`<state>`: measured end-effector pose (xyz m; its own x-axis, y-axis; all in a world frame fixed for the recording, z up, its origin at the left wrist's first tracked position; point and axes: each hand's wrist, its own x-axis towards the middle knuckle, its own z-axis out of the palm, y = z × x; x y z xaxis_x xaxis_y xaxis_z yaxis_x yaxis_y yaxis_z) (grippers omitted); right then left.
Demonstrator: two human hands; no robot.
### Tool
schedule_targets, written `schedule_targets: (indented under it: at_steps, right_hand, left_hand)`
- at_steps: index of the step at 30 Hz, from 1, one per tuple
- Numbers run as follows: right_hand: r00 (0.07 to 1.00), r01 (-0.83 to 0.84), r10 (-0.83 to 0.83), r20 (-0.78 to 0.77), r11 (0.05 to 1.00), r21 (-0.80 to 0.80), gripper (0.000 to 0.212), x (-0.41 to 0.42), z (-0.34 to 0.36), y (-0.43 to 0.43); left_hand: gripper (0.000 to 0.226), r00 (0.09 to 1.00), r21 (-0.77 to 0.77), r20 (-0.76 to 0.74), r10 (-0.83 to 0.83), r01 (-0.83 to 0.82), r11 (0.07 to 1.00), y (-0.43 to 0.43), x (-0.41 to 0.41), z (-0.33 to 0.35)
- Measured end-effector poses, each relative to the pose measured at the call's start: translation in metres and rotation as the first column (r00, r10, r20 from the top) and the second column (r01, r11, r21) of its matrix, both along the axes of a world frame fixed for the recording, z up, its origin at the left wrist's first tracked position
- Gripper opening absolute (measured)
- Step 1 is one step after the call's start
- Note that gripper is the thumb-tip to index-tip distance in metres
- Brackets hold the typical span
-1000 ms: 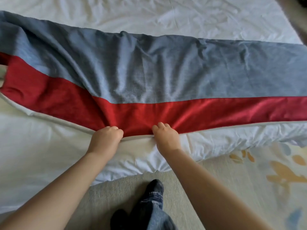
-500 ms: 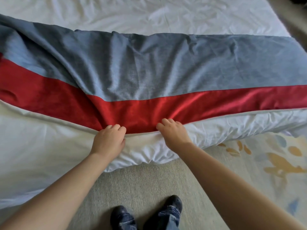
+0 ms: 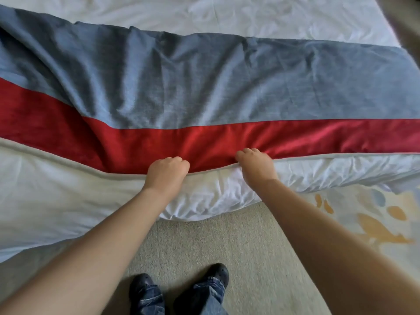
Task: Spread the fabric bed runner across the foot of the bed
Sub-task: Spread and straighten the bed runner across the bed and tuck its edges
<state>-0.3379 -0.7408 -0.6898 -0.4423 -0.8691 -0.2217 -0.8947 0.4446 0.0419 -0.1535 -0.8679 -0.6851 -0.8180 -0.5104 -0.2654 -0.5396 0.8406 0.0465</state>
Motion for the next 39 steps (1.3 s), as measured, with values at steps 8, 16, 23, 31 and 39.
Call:
schedule_targets:
  at_steps: [8, 16, 23, 31, 39]
  right_hand:
    - [0.985, -0.064, 0.075, 0.157, 0.995, -0.073, 0.032, 0.002, -0.013, 0.030]
    - [0.996, -0.081, 0.084, 0.014, 0.983, -0.167, 0.024, -0.066, -0.014, 0.063]
    - [0.999, 0.032, -0.035, -0.032, 0.996, -0.080, 0.020, -0.140, -0.014, 0.105]
    - [0.986, 0.074, -0.059, 0.154, 0.993, -0.094, 0.016, -0.140, -0.020, 0.126]
    - [0.992, 0.110, -0.098, 0.079, 0.979, -0.169, 0.019, -0.189, -0.019, 0.161]
  left_hand:
    - [0.017, 0.997, -0.001, 0.044, 0.067, -0.067, 0.998, 0.021, 0.008, -0.002]
    - [0.008, 0.999, 0.031, -0.032, -0.014, 0.015, 0.999, 0.050, -0.052, 0.006]
    - [0.013, 0.994, 0.052, -0.100, -0.048, 0.053, 0.997, 0.096, -0.143, -0.002]
    - [0.016, 0.983, 0.101, -0.107, 0.148, -0.137, 0.985, 0.124, -0.148, -0.013]
    - [0.009, 0.979, 0.088, -0.199, -0.039, 0.058, 0.994, 0.139, -0.203, -0.014]
